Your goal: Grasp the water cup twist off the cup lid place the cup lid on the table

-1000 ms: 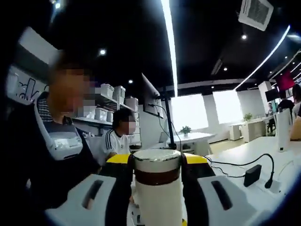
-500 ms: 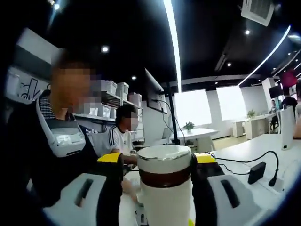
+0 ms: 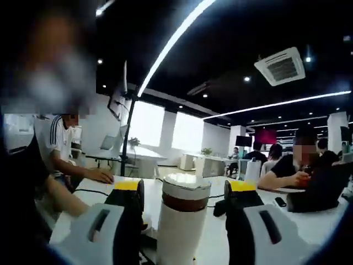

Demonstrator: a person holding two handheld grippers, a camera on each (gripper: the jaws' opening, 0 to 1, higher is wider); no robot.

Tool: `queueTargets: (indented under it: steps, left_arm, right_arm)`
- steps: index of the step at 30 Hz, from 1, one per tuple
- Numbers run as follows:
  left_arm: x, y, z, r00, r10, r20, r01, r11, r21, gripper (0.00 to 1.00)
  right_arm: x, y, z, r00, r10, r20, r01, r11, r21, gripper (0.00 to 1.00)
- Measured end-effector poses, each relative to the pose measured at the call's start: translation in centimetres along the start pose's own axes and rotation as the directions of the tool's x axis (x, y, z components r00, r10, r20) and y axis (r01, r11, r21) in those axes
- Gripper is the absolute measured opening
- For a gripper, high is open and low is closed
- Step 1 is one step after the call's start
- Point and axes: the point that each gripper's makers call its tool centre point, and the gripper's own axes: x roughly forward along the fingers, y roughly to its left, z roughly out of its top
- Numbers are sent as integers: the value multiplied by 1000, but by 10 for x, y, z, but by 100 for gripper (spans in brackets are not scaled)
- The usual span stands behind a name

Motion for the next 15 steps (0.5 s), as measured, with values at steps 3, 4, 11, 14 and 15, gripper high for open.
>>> queueTargets:
  steps: [3,4,11,14,15]
  left_arm:
    - [-1,-1,0,1000,2,0,-2,1000,-1,55]
    - [-1,-2,0,1000,3,0,-3,1000,-1,55]
    - [-2,-3,0,1000,10,1,-10,1000,-2,55]
    - [-3,-3,0,1000,12,1,-12,1000,-3,55]
    - [-3,-3,0,1000,12,1,-12,1000,-3,55]
  right_arm:
    - [-17,-12,5,954,-298,27,296,954,48,59]
    - [-20,-9,2,939,-345,16,344,939,29,56]
    - [-9,19,8,867,-498,30,493,846,-203,57]
    - [-4,15,12,841,-538,54,535,815,-222,55]
    - [-2,13,12,836,-546,56,545,814,-199,52]
